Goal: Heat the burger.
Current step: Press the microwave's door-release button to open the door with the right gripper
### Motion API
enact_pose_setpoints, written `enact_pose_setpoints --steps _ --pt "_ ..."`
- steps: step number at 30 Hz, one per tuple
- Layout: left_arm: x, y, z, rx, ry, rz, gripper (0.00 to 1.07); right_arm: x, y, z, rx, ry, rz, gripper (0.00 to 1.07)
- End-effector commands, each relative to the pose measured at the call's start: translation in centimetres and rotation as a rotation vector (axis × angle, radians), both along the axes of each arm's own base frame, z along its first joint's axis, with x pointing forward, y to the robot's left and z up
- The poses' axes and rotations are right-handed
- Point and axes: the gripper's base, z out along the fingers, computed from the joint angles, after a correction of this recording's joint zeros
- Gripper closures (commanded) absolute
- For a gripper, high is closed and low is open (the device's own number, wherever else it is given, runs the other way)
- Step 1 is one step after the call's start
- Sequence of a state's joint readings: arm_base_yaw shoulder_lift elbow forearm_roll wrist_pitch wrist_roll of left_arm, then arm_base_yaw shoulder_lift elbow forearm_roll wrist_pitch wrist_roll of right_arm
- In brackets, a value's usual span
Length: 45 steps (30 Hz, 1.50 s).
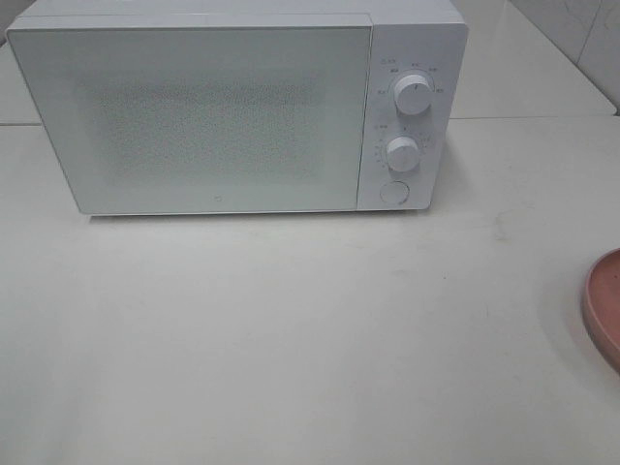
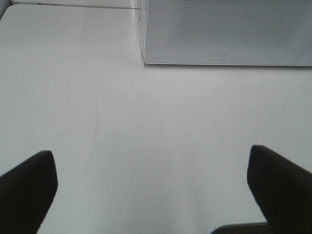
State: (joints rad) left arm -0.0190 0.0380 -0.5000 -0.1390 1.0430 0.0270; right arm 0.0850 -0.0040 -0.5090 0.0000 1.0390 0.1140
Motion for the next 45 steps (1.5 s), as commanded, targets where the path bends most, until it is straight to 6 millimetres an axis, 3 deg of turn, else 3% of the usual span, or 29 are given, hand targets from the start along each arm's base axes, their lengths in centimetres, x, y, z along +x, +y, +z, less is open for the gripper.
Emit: enact_pose_setpoints --steps 1,15,27,45 --pt "0.0 -0.1 0.0 -0.010 -0.009 -0.002 0.09 -0.4 0.0 -0.1 0.000 -0.026 0.006 0.32" --pt "0.0 -0.1 0.0 -0.010 -0.009 -0.002 0.09 -0.4 0.0 -0.1 0.000 -0.026 0.006 0.32" --pt "0.0 -0.1 0.0 -0.010 -0.009 -0.002 0.09 -0.5 0.0 1.6 0.009 -0.134 0.005 0.32" --pt "0.0 -0.1 0.0 -0.010 -0.009 -0.002 0.09 5.0 0.4 2.6 0.001 -0.046 0.005 0.32"
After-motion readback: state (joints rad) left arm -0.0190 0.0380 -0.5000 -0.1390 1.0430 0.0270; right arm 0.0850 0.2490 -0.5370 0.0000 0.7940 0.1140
